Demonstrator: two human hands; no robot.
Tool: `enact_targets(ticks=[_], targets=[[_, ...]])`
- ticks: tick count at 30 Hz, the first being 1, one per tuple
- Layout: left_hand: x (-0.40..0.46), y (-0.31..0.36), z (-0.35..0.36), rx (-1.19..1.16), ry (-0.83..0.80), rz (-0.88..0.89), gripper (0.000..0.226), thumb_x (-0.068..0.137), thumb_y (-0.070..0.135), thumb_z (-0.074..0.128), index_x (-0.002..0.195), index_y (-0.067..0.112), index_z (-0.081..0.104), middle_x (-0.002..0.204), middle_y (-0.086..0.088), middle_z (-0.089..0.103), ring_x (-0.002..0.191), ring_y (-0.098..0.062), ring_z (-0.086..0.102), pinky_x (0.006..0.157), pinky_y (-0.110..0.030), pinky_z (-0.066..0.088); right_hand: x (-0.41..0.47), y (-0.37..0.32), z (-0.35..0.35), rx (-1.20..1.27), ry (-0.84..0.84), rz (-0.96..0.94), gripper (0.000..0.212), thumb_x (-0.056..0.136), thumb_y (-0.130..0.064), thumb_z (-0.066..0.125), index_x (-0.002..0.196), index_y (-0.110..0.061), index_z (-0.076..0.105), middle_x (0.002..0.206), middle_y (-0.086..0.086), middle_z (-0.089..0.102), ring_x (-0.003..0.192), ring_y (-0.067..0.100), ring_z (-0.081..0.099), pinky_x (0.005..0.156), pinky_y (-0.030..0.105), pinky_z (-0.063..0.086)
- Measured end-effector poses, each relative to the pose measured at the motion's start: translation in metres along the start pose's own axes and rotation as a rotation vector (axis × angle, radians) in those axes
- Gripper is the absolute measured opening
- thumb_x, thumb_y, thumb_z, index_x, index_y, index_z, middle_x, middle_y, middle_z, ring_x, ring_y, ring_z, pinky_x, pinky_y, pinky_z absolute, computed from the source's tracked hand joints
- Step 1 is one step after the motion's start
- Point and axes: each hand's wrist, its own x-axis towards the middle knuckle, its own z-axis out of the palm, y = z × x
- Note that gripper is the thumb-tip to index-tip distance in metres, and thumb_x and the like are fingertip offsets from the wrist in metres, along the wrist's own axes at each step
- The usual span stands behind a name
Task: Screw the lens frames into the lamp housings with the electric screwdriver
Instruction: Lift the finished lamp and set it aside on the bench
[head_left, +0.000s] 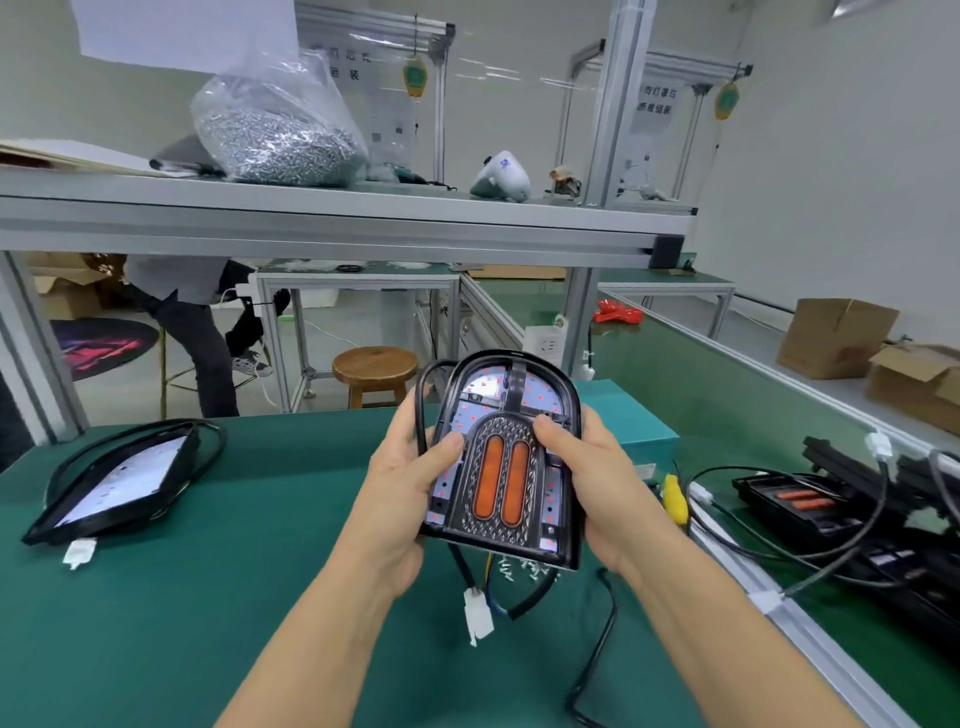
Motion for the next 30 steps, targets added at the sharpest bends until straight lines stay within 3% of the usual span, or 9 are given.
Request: enact_targets(ticks=[3, 5, 13, 17, 22, 27, 30], targets=[[0.006, -0.006, 0.021, -0.102, -0.035, -0.084, 0.042, 0.093, 0.006, 0.051, 0.114, 0.041, 0.061, 0.107, -0.003, 0.072, 0.08, -0.017, 0.071, 0.059, -0.029, 0.057, -0.014, -0.011, -0.022, 0.051, -0.022, -0.087, 0.034, 0.098, -0.01, 0.052, 0.127, -0.028, 0.053, 0.11, 0.002, 0.073, 0.096, 0.021, 0.072, 0.071, 0.035, 0.059], [0.009, -0.012, 0.037, -0.156, -0.069, -0.12, 0.04, 0.093, 0.005, 0.05, 0.111, 0.039, 0.062, 0.103, -0.003, 0.074, 0.074, -0.016, 0.071, 0.055, -0.027, 0.055, -0.021, -0.018, -0.036, 0.078, 0.002, -0.114, 0.033, 0.098, -0.007, 0.05, 0.123, -0.029, 0.057, 0.109, 0.003, 0.074, 0.094, 0.021, 0.072, 0.067, 0.034, 0.059], [0.023, -0.044, 0.105, -0.225, -0.217, -0.204, 0.039, 0.094, 0.001, 0.047, 0.114, 0.031, 0.063, 0.102, -0.005, 0.074, 0.074, -0.018, 0.071, 0.056, -0.028, 0.056, -0.047, -0.044, -0.097, 0.054, 0.222, -0.16, 0.035, 0.098, -0.004, 0.049, 0.128, -0.023, 0.055, 0.108, 0.006, 0.074, 0.088, 0.022, 0.073, 0.063, 0.034, 0.059], [0.031, -0.06, 0.142, -0.22, -0.259, -0.286, 0.045, 0.095, 0.001, 0.047, 0.133, 0.025, 0.051, 0.106, -0.009, 0.072, 0.072, -0.019, 0.071, 0.054, -0.029, 0.055, -0.06, -0.056, -0.128, -0.022, 0.368, -0.167, 0.035, 0.099, -0.005, 0.048, 0.131, -0.021, 0.053, 0.116, 0.008, 0.07, 0.103, 0.028, 0.069, 0.087, 0.049, 0.056], [0.038, -0.083, 0.192, -0.209, -0.336, -0.386, 0.045, 0.095, 0.002, 0.05, 0.134, 0.024, 0.05, 0.103, -0.008, 0.071, 0.064, -0.017, 0.069, 0.05, -0.025, 0.053, -0.074, -0.069, -0.171, -0.05, 0.523, -0.149, 0.028, 0.1, -0.008, 0.049, 0.127, -0.016, 0.055, 0.112, 0.013, 0.07, 0.094, 0.032, 0.071, 0.067, 0.044, 0.061], [0.053, -0.104, 0.228, -0.105, -0.342, -0.424, 0.036, 0.095, 0.008, 0.053, 0.124, 0.028, 0.057, 0.106, -0.003, 0.071, 0.075, -0.017, 0.069, 0.056, -0.026, 0.053, -0.07, -0.073, -0.208, -0.102, 0.652, -0.126, 0.03, 0.102, -0.012, 0.047, 0.131, -0.018, 0.053, 0.116, 0.011, 0.068, 0.095, 0.03, 0.07, 0.077, 0.049, 0.059], [0.064, -0.117, 0.238, -0.042, -0.3, -0.418, 0.052, 0.095, 0.01, 0.054, 0.144, 0.02, 0.038, 0.132, -0.007, 0.058, 0.103, -0.023, 0.063, 0.08, -0.037, 0.054, -0.058, -0.073, -0.225, -0.071, 0.724, -0.131, 0.025, 0.102, -0.01, 0.045, 0.124, -0.019, 0.054, 0.113, 0.01, 0.067, 0.093, 0.029, 0.07, 0.076, 0.05, 0.059]])
